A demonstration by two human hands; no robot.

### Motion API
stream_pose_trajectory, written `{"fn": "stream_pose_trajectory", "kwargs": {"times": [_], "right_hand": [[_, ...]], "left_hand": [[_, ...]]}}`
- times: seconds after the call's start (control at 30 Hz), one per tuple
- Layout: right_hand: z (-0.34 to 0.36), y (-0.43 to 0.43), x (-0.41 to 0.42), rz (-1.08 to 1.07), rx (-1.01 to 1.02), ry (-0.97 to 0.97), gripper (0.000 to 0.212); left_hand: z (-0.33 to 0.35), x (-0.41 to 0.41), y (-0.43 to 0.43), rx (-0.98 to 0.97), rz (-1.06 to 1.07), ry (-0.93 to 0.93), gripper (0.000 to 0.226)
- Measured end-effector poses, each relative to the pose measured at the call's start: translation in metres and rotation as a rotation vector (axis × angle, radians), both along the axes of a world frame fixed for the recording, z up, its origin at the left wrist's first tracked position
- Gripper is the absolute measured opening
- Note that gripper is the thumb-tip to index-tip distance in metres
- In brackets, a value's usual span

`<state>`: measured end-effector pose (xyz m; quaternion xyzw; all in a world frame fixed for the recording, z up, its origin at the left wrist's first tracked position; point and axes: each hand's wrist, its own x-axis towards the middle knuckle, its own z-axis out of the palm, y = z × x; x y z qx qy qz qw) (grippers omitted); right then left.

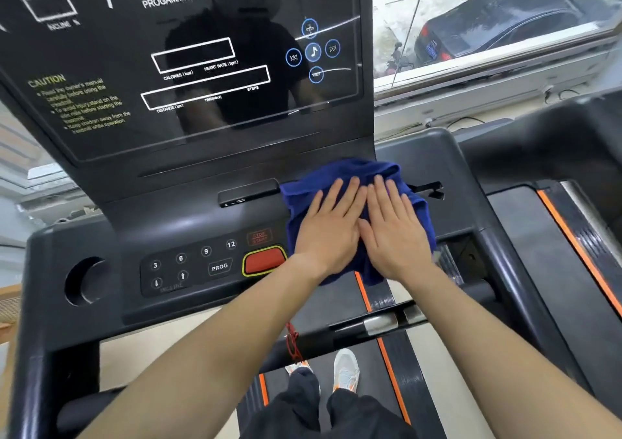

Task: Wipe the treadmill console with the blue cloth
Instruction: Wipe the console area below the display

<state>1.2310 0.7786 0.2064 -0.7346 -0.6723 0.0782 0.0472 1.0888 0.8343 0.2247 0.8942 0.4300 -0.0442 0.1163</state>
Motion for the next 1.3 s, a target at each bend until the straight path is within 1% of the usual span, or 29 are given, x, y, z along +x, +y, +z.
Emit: {"fn": "stream_pose_trajectory", "kwargs": {"times": [0.1,0.23,0.3,0.43,0.63,0.8,0.87,0.93,1.03,1.13,1.23,1.3], "right_hand": [[-0.007,-0.038,-0.006,-0.013,0.031,-0.009,0.068],[-0.009,-0.061,-0.030,0.068,-0.006,-0.005,0.070],[-0.006,-0.050,-0.043,0.129,-0.003,-0.005,0.069],[0.004,-0.011,-0.078,0.344,-0.036,0.019,0.072],[0.014,0.023,-0.165,0.656,-0.075,-0.002,0.073],[0.019,0.028,-0.249,0.770,-0.112,0.045,0.073],[0.017,0.012,-0.257,0.789,-0.107,0.038,0.073],[0.012,-0.001,-0.253,0.821,-0.091,0.027,0.074],[0.010,0.015,-0.247,0.902,-0.099,-0.010,0.074],[0.016,0.057,-0.253,0.897,-0.100,-0.052,0.072],[0.021,0.070,-0.255,0.764,-0.116,-0.054,0.069],[0.018,0.052,-0.248,0.665,-0.122,-0.033,0.069]], "left_hand": [[-0.005,-0.014,-0.029,0.052,-0.126,0.020,0.064],[-0.012,-0.047,-0.049,0.068,-0.171,-0.048,0.065],[-0.012,-0.066,-0.046,0.070,-0.118,-0.062,0.063],[-0.006,-0.116,-0.040,0.065,0.059,-0.096,0.061],[-0.013,-0.216,-0.052,0.109,0.290,-0.091,0.056],[-0.017,-0.277,-0.078,0.168,0.516,-0.083,0.056],[-0.019,-0.282,-0.096,0.187,0.546,-0.083,0.055],[-0.021,-0.283,-0.109,0.195,0.526,-0.069,0.054],[-0.021,-0.287,-0.103,0.185,0.508,-0.074,0.054],[-0.017,-0.289,-0.065,0.183,0.520,-0.026,0.056],[-0.013,-0.283,-0.034,0.128,0.559,-0.008,0.060],[-0.015,-0.275,-0.038,0.146,0.512,-0.001,0.059]]}}
